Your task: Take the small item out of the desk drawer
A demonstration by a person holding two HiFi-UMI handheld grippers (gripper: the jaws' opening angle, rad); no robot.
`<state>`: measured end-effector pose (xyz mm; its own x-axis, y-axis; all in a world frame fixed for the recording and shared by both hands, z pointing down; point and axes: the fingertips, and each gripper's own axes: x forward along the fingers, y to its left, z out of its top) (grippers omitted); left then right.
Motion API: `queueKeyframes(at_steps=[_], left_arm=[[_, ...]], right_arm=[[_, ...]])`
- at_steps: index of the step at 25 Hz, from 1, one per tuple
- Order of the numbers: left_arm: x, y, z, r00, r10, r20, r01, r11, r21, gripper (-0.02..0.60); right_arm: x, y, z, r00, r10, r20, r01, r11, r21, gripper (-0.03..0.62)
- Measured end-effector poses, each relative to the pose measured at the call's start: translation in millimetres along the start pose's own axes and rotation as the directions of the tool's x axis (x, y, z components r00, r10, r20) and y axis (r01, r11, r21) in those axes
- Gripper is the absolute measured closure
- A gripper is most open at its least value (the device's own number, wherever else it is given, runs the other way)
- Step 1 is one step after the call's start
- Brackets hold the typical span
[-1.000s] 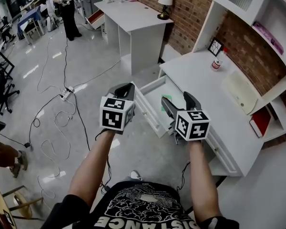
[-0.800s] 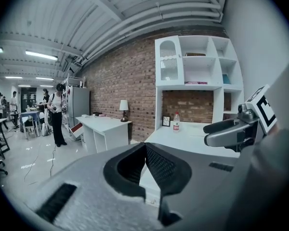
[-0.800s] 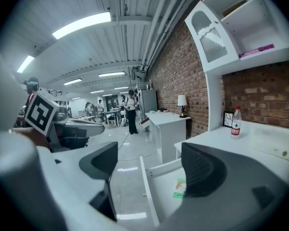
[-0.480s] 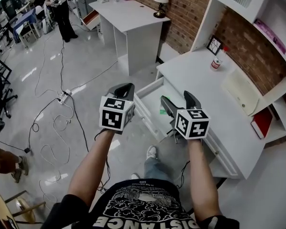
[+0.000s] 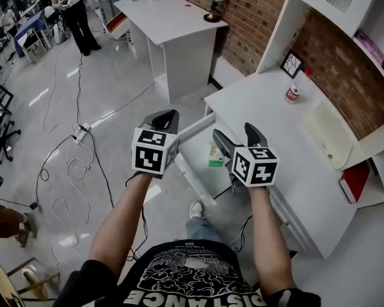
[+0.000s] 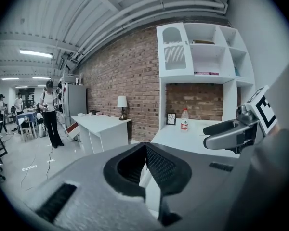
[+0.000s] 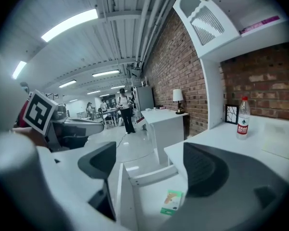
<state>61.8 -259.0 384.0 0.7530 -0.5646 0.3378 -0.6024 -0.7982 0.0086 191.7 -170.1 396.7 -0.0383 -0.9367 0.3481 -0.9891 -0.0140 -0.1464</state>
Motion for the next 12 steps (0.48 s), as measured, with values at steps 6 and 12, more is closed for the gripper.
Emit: queueKeyframes(at_steps=[6, 12], left_arm=[[41.7, 0.8, -10.6, 0.999, -0.015, -0.037, 0.015, 1.0, -0.006, 0.577], [60.2, 1.6, -36.8, 0.996, -0.021, -0.087, 0.019, 1.0, -0.024, 0.577]], right_arm=[[30.1, -24.9, -14.7, 0.998, 0.002, -0.057, -0.001, 1.0, 0.019, 0.174], [51.4, -29.0, -46.6, 0.991, 0.028, -0.129, -0.021, 0.998, 0.052, 0.174]])
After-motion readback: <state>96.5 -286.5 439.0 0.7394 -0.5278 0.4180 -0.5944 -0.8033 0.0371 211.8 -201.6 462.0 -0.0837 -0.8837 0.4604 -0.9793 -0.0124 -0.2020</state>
